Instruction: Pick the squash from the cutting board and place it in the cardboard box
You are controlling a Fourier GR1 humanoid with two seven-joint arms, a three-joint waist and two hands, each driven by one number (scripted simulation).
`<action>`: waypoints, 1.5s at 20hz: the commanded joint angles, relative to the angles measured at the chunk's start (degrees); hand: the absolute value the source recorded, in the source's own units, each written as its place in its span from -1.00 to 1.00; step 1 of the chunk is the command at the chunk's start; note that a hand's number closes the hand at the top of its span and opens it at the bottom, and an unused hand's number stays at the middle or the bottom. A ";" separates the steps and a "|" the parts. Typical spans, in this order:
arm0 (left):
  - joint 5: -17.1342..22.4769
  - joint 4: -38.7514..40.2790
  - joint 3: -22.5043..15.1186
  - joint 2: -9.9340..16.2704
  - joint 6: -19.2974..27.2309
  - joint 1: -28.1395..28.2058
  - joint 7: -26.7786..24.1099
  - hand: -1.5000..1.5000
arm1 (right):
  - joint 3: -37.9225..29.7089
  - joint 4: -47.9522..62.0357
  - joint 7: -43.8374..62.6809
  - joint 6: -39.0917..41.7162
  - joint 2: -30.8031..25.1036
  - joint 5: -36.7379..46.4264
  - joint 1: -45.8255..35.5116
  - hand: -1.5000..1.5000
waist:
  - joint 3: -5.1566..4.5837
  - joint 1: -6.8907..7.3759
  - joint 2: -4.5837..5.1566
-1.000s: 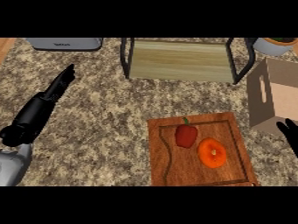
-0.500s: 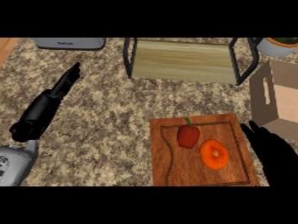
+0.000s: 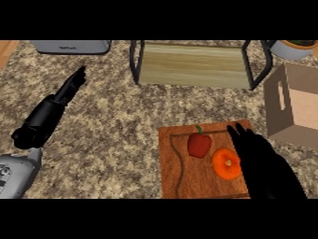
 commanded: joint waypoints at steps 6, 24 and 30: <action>-0.65 1.50 0.48 -1.30 -0.66 0.93 -1.89 0.00 | -1.20 7.87 11.92 8.05 8.47 2.33 -5.36 -1.00 | 0.13 -1.14 -0.03; -1.86 -0.12 3.86 -1.17 -2.67 -0.27 1.48 0.00 | -2.38 18.13 3.82 7.82 17.58 12.81 1.70 -1.00 | 0.23 -1.40 -0.10; -0.46 -1.56 5.09 -0.71 -4.88 3.42 0.11 0.00 | -3.59 16.94 4.41 10.16 17.68 16.46 5.26 -1.00 | 0.20 -1.48 -0.26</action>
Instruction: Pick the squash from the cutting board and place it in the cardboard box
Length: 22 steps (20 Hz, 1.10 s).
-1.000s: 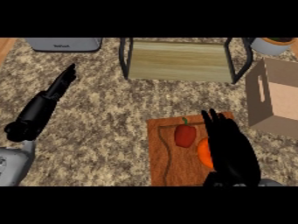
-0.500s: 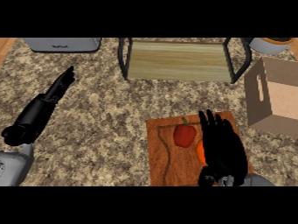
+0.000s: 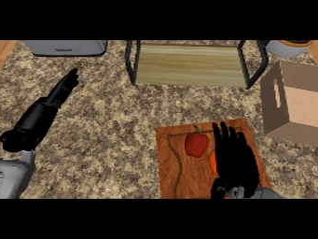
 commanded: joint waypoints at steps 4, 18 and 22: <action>-0.36 -0.41 1.61 0.08 -0.82 -2.79 2.89 0.00 | -5.66 3.51 4.11 4.74 0.24 1.86 0.08 -1.00 | 0.02 -0.15 0.07; -4.22 -2.72 3.39 -4.14 -2.85 1.54 1.19 0.00 | -4.59 5.96 -10.62 0.72 3.72 15.63 4.71 1.00 | 0.03 0.12 0.03; -4.17 -5.73 3.07 -4.35 -4.00 4.23 1.84 0.00 | -4.67 2.84 -13.83 0.91 1.18 18.08 4.95 1.00 | 0.02 0.16 -0.05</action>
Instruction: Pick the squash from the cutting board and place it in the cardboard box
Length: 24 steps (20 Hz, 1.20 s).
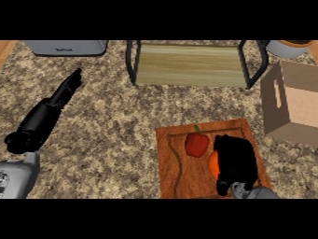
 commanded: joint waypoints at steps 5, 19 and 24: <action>0.06 -0.30 0.58 0.44 -1.11 -0.42 0.06 0.00 | 12.91 -9.74 -27.44 -1.72 -7.58 -3.99 1.93 1.00 | 0.26 0.85 -0.09; -0.31 -0.25 2.54 1.04 -0.27 2.22 -0.76 0.00 | 0.27 -39.63 -66.81 -23.08 -42.49 -18.04 13.25 1.00 | 0.26 -2.62 -0.21; -0.10 -0.57 2.74 0.78 -0.29 2.94 -1.18 0.00 | -15.32 -38.61 -62.67 -27.04 -41.05 -35.98 18.24 1.00 | 0.22 -3.17 -0.04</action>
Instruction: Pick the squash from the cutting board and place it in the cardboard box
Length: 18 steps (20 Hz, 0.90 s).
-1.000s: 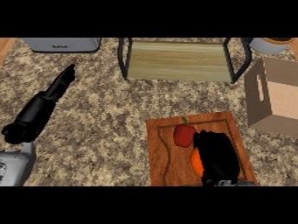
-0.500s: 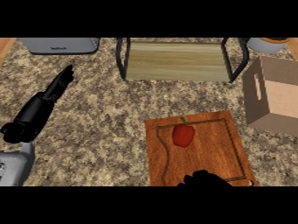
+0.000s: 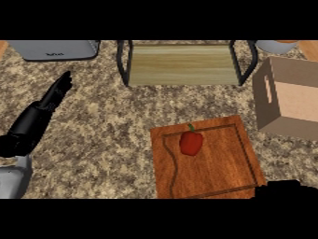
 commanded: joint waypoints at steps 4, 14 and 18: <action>-0.90 -1.04 -0.12 0.44 -0.13 0.24 0.09 0.00 | -22.16 2.95 1.66 -1.75 -2.63 -24.15 4.67 1.00 | -0.11 0.61 0.13; -3.05 0.80 -2.76 -1.74 -1.01 -1.27 -2.13 0.00 | -36.31 38.67 -9.78 12.64 -5.03 -37.34 -10.30 1.00 | -0.16 4.01 0.66; -1.52 3.29 -1.35 -2.17 -1.56 -6.29 0.06 0.00 | -32.22 50.96 -13.98 15.86 -8.50 -29.47 -17.32 1.00 | -0.15 5.40 1.21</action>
